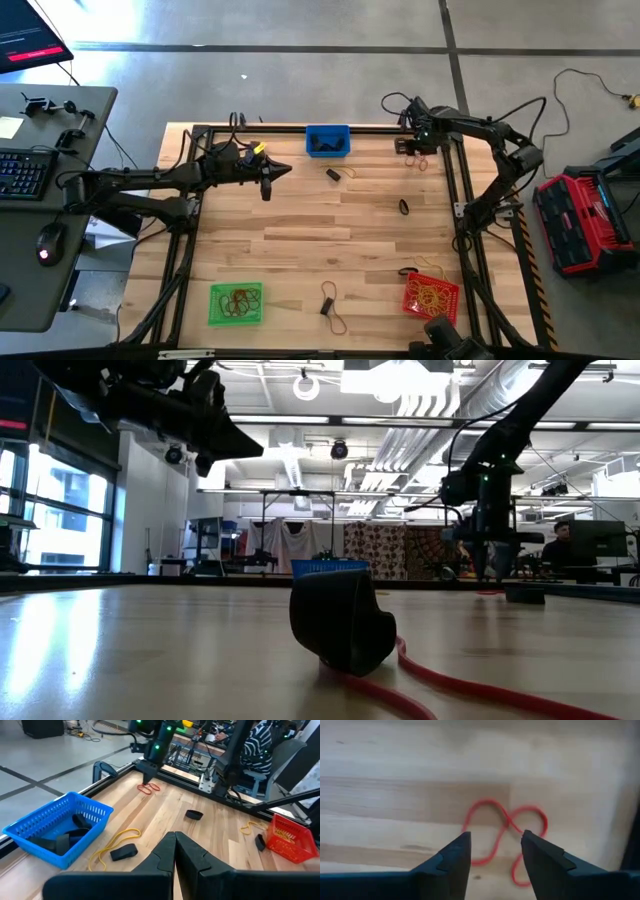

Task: Sort rubber bands into baskets
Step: Put the red rubber band into the green basket

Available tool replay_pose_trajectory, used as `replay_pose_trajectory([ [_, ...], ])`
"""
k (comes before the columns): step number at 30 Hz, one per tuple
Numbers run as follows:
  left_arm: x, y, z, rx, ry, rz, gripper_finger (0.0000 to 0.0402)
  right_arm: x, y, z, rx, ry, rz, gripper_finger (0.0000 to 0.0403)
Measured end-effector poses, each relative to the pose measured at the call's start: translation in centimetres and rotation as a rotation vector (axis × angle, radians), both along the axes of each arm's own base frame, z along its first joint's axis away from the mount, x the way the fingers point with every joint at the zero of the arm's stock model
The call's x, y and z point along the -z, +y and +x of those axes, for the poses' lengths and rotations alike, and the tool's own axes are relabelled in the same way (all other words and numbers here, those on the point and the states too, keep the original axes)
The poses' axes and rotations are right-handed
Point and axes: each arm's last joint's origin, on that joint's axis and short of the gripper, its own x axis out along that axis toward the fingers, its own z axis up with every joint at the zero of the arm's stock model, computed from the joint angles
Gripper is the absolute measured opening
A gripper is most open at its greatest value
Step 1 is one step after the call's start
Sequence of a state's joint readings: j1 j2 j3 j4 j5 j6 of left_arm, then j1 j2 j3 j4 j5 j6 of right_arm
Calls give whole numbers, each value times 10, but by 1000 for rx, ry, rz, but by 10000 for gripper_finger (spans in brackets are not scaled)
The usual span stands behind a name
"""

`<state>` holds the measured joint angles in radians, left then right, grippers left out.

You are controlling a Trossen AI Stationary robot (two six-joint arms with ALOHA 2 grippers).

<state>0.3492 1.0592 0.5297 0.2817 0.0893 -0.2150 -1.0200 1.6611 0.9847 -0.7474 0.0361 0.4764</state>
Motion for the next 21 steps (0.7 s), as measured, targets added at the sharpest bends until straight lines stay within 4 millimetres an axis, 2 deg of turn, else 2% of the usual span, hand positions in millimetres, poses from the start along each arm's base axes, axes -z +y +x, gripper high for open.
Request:
replay_pose_trajectory([
  [6,0,0,0,-5,5,17,0,10,10,3,78,51,-20,173],
  [11,0,1,0,-5,7,25,0,13,10,6,118,32,-50,160],
  [21,0,1,0,-6,9,26,0,22,23,14,127,26,-37,65],
])
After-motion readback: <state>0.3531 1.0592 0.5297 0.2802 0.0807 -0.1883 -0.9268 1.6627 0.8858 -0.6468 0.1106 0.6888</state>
